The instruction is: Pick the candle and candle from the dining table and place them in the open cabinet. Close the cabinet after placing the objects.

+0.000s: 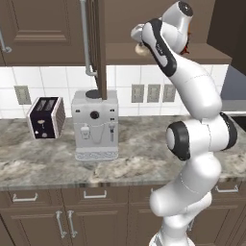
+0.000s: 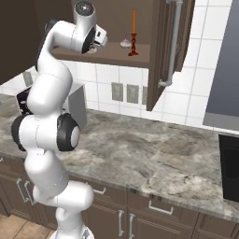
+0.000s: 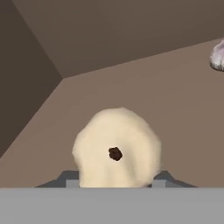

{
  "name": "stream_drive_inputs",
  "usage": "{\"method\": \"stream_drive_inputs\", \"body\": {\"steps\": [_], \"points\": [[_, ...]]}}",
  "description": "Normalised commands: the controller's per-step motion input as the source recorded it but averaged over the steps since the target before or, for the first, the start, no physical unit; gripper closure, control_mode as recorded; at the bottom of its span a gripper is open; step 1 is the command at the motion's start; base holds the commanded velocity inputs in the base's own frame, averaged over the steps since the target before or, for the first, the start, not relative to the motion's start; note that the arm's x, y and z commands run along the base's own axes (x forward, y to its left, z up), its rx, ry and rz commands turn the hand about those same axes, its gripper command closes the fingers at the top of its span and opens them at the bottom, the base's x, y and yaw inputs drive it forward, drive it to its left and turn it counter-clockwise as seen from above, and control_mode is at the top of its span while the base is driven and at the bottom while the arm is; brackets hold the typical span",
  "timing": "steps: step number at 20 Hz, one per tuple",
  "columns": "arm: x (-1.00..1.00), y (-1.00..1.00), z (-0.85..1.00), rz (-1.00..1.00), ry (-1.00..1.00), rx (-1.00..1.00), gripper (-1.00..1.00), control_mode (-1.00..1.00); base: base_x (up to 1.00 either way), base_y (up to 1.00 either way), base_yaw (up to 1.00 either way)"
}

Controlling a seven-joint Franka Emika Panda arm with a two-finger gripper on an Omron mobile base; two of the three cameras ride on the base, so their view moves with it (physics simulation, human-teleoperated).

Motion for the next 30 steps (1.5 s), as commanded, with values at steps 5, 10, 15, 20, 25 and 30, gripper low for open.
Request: {"method": "stream_drive_inputs", "body": {"steps": [5,10,15,20,25,30], "points": [[0.14,0.01,0.0,0.0,-0.01,-0.08,-1.0,-1.0,0.0,0.0,0.0],[0.02,0.0,0.0,0.0,-0.05,-0.09,-1.0,-1.0,0.0,0.0,0.0],[-0.12,0.0,0.0,0.0,-0.09,-0.07,-1.0,-1.0,0.0,0.0,0.0],[-0.83,0.0,0.0,0.0,-0.13,-0.06,-1.0,-1.0,0.0,0.0,0.0],[-0.74,0.0,-0.24,0.0,-0.11,-0.03,-1.0,-1.0,0.0,0.0,0.0],[-0.32,0.0,-0.53,0.0,-0.03,0.0,-1.0,-1.0,0.0,0.0,0.0]]}}
